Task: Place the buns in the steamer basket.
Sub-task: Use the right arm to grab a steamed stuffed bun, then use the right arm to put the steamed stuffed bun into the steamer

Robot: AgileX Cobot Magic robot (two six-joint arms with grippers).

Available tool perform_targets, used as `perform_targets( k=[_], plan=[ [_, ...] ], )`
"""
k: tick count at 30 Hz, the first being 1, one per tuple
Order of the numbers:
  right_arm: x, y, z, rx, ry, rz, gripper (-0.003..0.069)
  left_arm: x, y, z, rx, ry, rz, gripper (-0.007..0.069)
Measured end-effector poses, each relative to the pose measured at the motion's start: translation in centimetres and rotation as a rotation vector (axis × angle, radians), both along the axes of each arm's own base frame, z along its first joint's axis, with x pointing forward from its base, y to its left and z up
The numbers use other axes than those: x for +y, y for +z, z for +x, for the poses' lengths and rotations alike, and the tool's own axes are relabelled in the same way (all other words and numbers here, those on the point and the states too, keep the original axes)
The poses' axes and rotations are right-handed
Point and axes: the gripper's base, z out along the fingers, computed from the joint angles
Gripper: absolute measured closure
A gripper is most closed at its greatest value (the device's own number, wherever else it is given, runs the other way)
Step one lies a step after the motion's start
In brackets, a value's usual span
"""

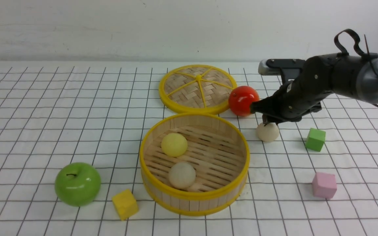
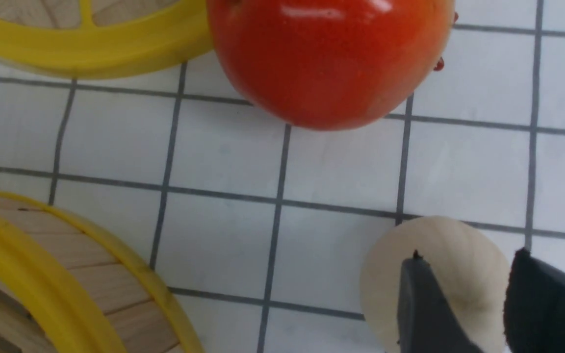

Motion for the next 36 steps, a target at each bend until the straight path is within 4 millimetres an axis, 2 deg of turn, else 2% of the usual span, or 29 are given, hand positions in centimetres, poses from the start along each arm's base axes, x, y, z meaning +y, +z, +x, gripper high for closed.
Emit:
perform_targets(
  k=[5,8,10,11,12,13,14,17,20,25,27,28,29,30,32,36],
  plan=[
    [0.0,-1.1,0.2,0.021,0.0,-0.005,0.0415,0.0,0.0,0.0,0.0,0.0,0.0,0.0386],
    [0.0,-1.4,0.2,0.029,0.0,-0.007,0.0444,0.0,0.0,0.0,0.0,0.0,0.0,0.0386],
    [0.0,-1.5,0.2,0.031,0.0,-0.008,0.0475,0.0,0.0,0.0,0.0,0.0,0.0,0.0386],
    [0.0,-1.5,0.2,0.031,-0.001,-0.008,0.0527,0.0,0.0,0.0,0.0,0.0,0.0,0.0386],
    [0.0,-1.5,0.2,0.031,-0.002,-0.008,0.0535,0.0,0.0,0.0,0.0,0.0,0.0,0.0386],
    [0.0,-1.5,0.2,0.031,-0.001,-0.008,0.0566,0.0,0.0,0.0,0.0,0.0,0.0,0.0386],
    [0.0,-1.5,0.2,0.035,-0.002,-0.009,0.0628,0.0,0.0,0.0,0.0,0.0,0.0,0.0386],
    [-0.1,-1.2,0.0,0.044,-0.001,-0.01,0.0659,0.0,0.0,0.0,0.0,0.0,0.0,0.0386],
    [-0.1,-0.2,-0.3,0.043,0.001,-0.009,0.0659,0.0,0.0,0.0,0.0,0.0,0.0,0.0386],
    [0.3,5.4,-2.3,-0.015,0.021,0.036,0.0659,0.0,0.0,0.0,0.0,0.0,0.0,0.0386],
    [0.9,7.0,-3.2,-0.025,0.048,0.052,0.0659,0.0,0.0,0.0,0.0,0.0,0.0,0.0386],
    [2.0,8.3,-4.3,-0.024,0.099,0.072,0.0659,0.0,0.0,0.0,0.0,0.0,0.0,0.0386],
    [2.7,8.8,-4.9,-0.017,0.129,0.078,0.0659,0.0,0.0,0.0,0.0,0.0,0.0,0.0386],
    [2.9,8.9,-5.1,-0.014,0.136,0.084,0.0659,0.0,0.0,0.0,0.0,0.0,0.0,0.0386],
    [5.2,9.0,-6.4,0.014,0.238,0.08,0.0659,0.0,0.0,0.0,0.0,0.0,0.0,0.0386],
    [8.5,7.4,-7.4,0.055,0.349,0.06,0.0659,0.0,0.0,0.0,0.0,0.0,0.0,0.0386]
  ],
)
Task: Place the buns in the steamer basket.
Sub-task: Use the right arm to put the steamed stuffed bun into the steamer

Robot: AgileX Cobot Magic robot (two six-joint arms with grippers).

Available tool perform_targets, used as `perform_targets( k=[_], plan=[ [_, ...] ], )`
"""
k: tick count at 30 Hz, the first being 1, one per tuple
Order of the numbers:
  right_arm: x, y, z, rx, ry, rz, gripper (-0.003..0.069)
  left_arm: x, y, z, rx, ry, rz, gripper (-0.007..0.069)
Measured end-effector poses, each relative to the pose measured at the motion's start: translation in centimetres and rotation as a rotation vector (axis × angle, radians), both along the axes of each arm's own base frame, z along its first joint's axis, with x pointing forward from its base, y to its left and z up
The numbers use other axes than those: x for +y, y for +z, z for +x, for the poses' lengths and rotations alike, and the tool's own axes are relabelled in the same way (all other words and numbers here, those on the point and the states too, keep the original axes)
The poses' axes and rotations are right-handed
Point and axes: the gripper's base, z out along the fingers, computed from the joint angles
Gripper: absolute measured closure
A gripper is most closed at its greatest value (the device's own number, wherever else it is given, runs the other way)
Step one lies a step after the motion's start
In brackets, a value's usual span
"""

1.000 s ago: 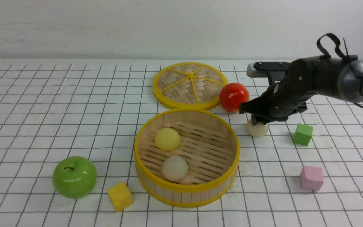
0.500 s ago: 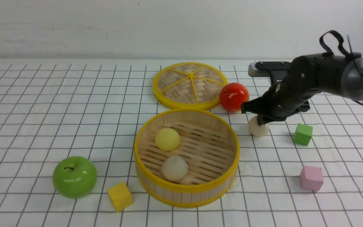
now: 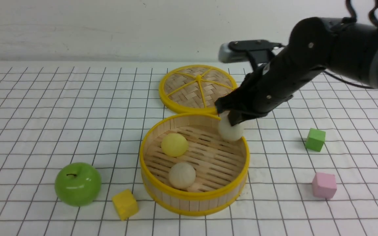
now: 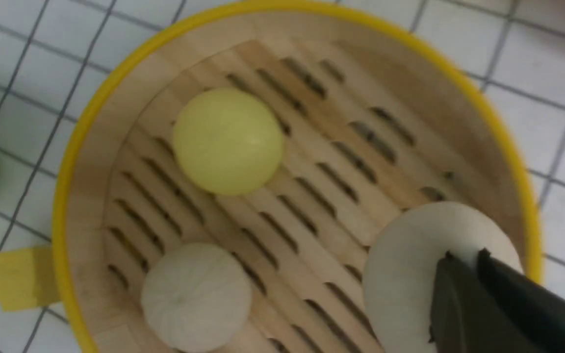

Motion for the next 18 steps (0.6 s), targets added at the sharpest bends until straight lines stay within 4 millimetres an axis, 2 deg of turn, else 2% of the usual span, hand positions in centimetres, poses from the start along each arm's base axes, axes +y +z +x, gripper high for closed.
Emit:
perform_targets(
  k=[2,8,11,14,15,17,18],
  plan=[
    [1.0,-1.6,0.2,0.023,0.018,-0.013,0.0658,0.0,0.0,0.0,0.0,0.0,0.0,0.0386],
    [1.4,-5.9,1.3,0.113,-0.019,-0.05,0.0624,0.0,0.0,0.0,0.0,0.0,0.0,0.0386],
    [1.5,-6.1,1.4,0.113,-0.037,-0.04,0.0586,0.0,0.0,0.0,0.0,0.0,0.0,0.0386],
    [1.5,-5.7,1.3,0.117,-0.058,-0.026,0.0461,0.0,0.0,0.0,0.0,0.0,0.0,0.0386],
    [1.4,-5.6,1.3,0.118,-0.059,-0.025,0.0453,0.0,0.0,0.0,0.0,0.0,0.0,0.0386],
    [1.2,-4.4,0.8,0.117,-0.06,-0.019,0.0333,0.0,0.0,0.0,0.0,0.0,0.0,0.0386],
    [1.2,-4.2,0.7,0.117,-0.061,-0.017,0.0326,0.0,0.0,0.0,0.0,0.0,0.0,0.0386]
  ],
)
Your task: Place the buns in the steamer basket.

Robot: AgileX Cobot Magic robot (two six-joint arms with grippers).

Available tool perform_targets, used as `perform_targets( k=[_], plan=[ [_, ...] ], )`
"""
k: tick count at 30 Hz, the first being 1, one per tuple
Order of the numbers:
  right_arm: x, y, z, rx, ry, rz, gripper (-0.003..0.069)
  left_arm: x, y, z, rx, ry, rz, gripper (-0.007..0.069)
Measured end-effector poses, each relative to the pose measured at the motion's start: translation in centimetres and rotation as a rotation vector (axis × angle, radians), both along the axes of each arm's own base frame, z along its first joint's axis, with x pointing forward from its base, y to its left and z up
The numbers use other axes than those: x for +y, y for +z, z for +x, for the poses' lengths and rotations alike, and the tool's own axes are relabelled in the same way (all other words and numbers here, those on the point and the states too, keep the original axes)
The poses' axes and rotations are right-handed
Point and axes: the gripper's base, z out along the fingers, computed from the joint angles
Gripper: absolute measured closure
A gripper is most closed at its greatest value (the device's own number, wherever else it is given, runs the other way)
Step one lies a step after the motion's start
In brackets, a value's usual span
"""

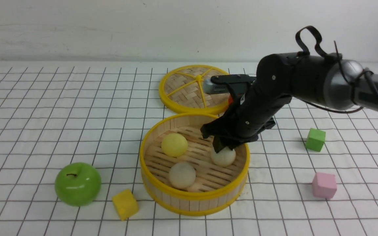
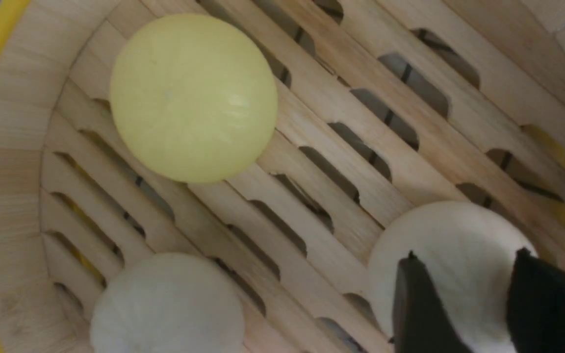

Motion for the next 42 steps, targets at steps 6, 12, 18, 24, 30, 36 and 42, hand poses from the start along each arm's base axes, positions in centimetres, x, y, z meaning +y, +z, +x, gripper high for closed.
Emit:
perform_targets(
  k=[6,12,18,24,30,36,42],
  plan=[
    [-1.9,7.7,-3.5,-0.074,0.032,-0.004,0.0191,0.0,0.0,0.0,0.0,0.0,0.0,0.0386],
    [-5.1,14.4,-8.9,-0.097,0.069,-0.06,0.0218,0.0,0.0,0.0,0.0,0.0,0.0,0.0386],
    [-7.6,18.9,-13.9,-0.157,0.079,-0.045,0.0417,0.0,0.0,0.0,0.0,0.0,0.0,0.0386],
    [-9.9,19.4,-18.3,-0.189,0.078,-0.035,0.0637,0.0,0.0,0.0,0.0,0.0,0.0,0.0386],
    [-12.4,15.7,-23.3,-0.118,0.084,-0.061,0.0679,0.0,0.0,0.0,0.0,0.0,0.0,0.0386],
    [-13.6,14.0,-26.5,-0.099,0.091,-0.028,0.0679,0.0,0.0,0.0,0.0,0.0,0.0,0.0386],
    [-14.4,14.3,-28.0,-0.142,0.09,-0.008,0.0679,0.0,0.0,0.0,0.0,0.0,0.0,0.0386]
  ],
)
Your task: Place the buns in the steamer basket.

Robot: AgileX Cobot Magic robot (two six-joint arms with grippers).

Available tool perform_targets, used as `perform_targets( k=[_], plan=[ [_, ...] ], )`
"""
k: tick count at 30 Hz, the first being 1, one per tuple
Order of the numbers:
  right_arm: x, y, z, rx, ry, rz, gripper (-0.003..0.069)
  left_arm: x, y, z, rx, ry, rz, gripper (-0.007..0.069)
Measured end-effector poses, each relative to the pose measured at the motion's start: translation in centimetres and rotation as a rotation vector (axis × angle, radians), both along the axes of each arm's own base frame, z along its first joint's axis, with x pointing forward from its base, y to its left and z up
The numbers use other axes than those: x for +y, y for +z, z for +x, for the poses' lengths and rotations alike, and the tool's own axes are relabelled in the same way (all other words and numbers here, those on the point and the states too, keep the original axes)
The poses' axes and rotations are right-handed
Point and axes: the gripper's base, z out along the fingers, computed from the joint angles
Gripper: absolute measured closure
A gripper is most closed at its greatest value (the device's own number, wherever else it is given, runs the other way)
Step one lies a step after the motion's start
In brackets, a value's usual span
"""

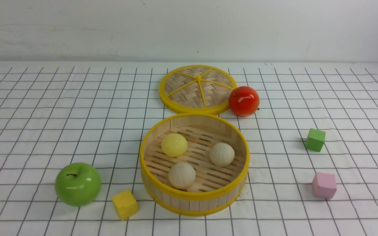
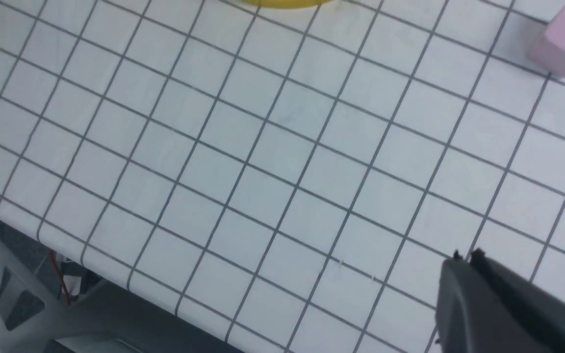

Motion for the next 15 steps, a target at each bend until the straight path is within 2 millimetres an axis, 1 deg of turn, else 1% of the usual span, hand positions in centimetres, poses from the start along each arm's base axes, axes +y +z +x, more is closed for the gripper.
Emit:
perform_targets(
  k=[5,6,7,9,12,13,15],
  plan=[
    [-0.8,0.6,-1.3,-0.057,-0.005,0.013,0.0677,0.0,0.0,0.0,0.0,0.001,0.0,0.0386],
    [-0.9,0.5,-1.3,-0.058,-0.007,0.011,0.0676,0.0,0.0,0.0,0.0,0.001,0.0,0.0386],
    [-1.5,0.7,-1.8,-0.099,-0.025,0.011,0.0676,0.0,0.0,0.0,0.0,0.001,0.0,0.0386],
    [-2.9,1.1,-2.6,-0.243,-0.102,0.018,0.0674,0.0,0.0,0.0,0.0,0.001,0.0,0.0386],
    [-4.5,1.3,-3.5,-0.454,-0.232,0.049,0.0672,0.0,0.0,0.0,0.0,0.001,0.0,0.0386],
    [-4.8,1.1,-3.8,-0.517,-0.272,0.056,0.0671,0.0,0.0,0.0,0.0,0.001,0.0,0.0386],
    [-5.6,-0.1,-4.5,-0.65,-0.365,0.064,0.0669,0.0,0.0,0.0,0.0,0.001,0.0,0.0386]
  ],
)
